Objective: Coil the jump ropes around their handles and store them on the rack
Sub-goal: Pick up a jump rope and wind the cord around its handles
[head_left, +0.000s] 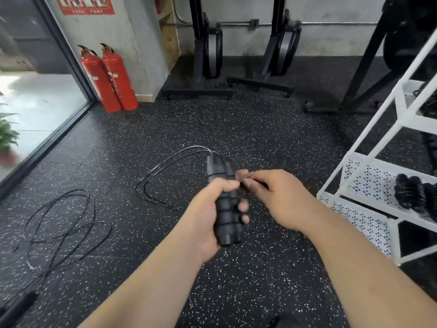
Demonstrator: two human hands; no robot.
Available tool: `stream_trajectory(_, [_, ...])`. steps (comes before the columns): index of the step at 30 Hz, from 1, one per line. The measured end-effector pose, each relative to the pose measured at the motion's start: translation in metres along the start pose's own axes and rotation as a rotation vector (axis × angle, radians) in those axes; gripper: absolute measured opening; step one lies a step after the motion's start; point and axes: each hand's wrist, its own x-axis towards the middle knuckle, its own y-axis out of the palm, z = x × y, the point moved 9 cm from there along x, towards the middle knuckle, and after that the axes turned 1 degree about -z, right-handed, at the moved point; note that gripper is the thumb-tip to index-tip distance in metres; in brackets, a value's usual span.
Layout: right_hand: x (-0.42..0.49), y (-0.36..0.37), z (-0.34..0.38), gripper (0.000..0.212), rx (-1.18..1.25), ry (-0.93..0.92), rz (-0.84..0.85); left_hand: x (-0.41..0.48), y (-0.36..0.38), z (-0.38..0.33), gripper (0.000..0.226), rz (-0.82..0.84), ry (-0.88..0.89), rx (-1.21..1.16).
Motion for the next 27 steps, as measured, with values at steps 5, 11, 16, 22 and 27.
stream_trajectory(5, [-0.002, -0.002, -0.013, 0.033, 0.047, 0.052, 0.111, 0.005, -0.025, -0.031, 0.062, -0.137, 0.103, -0.096])
stream_trajectory(11, [-0.003, -0.005, -0.023, 0.032, 0.130, 0.079, 0.101, 0.001, -0.049, -0.056, 0.064, -0.226, 0.163, -0.211])
stream_trajectory(16, [0.001, 0.001, -0.009, 0.029, 0.056, 0.021, 0.024, -0.001, -0.004, -0.010, 0.057, -0.027, -0.009, -0.031])
stream_trajectory(22, [-0.003, 0.004, -0.014, 0.024, 0.016, 0.043, 0.151, 0.005, -0.026, -0.029, 0.065, -0.151, 0.080, -0.104])
stream_trajectory(27, [-0.006, -0.013, -0.034, 0.025, -0.084, 0.084, 0.123, 0.004, -0.083, -0.070, 0.048, -0.367, 0.204, -0.316])
